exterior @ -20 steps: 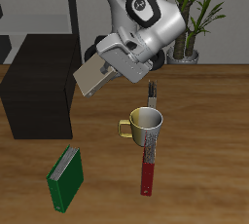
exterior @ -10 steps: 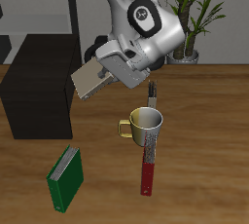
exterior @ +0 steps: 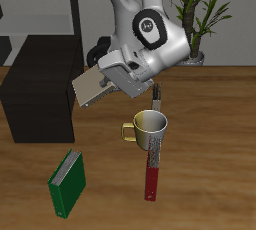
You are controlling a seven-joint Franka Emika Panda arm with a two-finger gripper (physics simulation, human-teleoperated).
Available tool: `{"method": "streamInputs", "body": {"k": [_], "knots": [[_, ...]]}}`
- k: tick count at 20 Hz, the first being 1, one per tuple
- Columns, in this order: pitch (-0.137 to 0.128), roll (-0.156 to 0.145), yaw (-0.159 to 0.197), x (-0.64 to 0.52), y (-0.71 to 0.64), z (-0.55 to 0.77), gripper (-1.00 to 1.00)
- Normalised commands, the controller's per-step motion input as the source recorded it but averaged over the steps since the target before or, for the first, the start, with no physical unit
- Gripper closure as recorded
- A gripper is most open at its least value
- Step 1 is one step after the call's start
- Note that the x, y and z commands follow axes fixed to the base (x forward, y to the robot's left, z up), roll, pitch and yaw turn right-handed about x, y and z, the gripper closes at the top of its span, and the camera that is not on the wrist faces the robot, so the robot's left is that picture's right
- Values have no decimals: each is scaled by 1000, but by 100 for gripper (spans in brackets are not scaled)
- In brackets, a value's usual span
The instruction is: Place the left yellow book in the top region of the shelf
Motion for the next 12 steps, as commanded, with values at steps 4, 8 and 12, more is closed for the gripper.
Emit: {"method": "streamInputs", "body": {"k": [4,8,12], "knots": [[40,-37,-10,8,-83,-154,100],[33,-77,-24,-14,-223,-127,100],[11,-64,-27,-110,-171,-12,100]]}}
